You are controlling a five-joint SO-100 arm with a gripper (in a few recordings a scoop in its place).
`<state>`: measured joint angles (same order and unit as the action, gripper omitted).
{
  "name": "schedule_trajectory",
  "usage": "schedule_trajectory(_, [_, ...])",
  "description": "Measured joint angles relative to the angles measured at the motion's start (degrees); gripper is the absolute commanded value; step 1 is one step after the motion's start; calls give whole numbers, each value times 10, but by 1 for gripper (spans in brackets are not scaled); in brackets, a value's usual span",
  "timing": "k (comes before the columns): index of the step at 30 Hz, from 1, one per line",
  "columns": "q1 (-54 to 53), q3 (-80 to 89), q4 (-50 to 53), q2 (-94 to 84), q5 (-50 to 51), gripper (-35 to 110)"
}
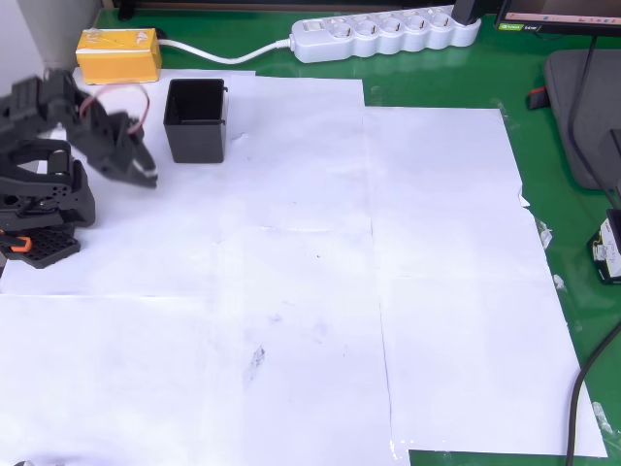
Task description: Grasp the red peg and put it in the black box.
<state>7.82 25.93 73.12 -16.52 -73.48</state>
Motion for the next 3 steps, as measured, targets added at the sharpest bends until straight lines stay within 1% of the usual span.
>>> schedule_trajectory(3, [-11,-64,-11,35,-7,0])
